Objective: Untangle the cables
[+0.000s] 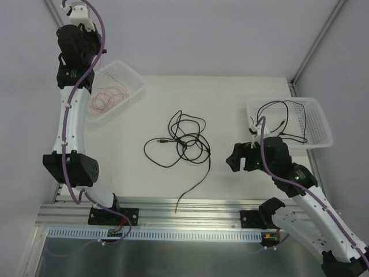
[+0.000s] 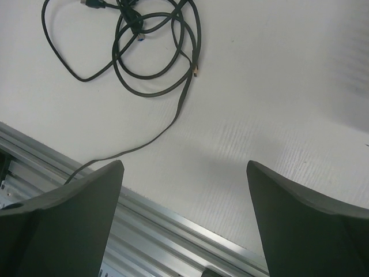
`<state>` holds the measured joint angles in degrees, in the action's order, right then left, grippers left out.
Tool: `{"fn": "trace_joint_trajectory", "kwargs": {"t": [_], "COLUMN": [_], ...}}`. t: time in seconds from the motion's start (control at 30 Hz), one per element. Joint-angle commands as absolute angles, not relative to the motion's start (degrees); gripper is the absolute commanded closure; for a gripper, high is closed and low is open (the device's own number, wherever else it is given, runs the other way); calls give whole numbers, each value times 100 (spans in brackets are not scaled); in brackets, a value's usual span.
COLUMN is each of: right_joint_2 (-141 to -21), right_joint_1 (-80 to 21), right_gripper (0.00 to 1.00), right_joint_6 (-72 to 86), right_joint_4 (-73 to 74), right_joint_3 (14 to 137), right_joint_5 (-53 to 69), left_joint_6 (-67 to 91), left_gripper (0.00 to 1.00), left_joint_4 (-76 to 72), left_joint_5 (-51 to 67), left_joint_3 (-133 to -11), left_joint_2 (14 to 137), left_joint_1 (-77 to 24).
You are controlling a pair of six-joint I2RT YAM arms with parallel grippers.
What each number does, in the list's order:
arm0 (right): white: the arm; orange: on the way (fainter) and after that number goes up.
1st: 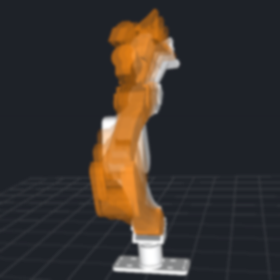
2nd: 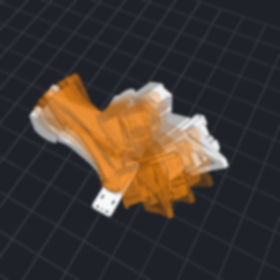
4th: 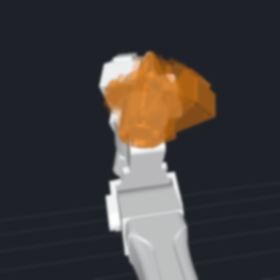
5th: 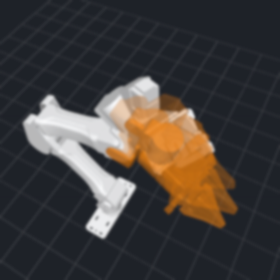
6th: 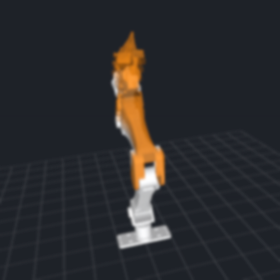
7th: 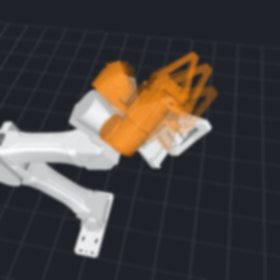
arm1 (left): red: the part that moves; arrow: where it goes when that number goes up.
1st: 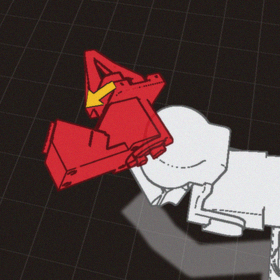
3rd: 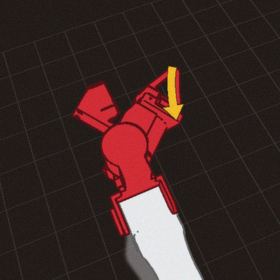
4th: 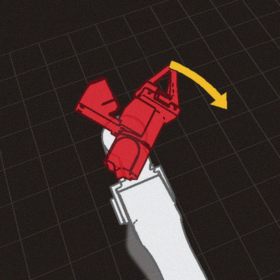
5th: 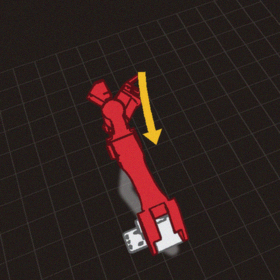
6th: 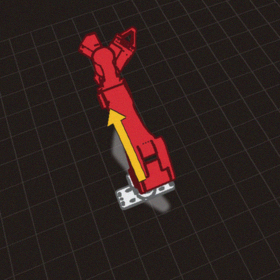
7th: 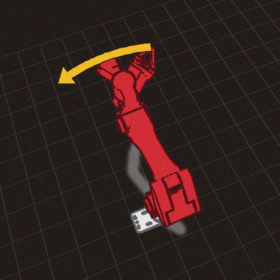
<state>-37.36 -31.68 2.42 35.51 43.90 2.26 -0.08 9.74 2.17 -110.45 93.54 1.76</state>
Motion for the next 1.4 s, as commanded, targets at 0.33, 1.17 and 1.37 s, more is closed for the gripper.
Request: {"fn": "trace_joint_trajectory", "kwargs": {"t": [0.33,1.17,1.37], "right_joint_2": [-4614,-5044,-5940], "right_joint_1": [-3146,-3401,-3717], "right_gripper": [5,10,19], "right_joint_6": [97,598,667], "right_joint_4": [2927,3094,2892], "right_joint_3": [4280,4403,4561], "right_joint_5": [439,501,352], "left_joint_6": [-27,2004,2469], "left_gripper": [100,1,1], "left_joint_4": [167,1125,1301], "left_joint_5": [-158,1556,1433], "left_joint_3": [-11084,-5779,-4291], "left_joint_2": [11161,7024,6065], "left_joint_1": [940,-350,-1835]}}
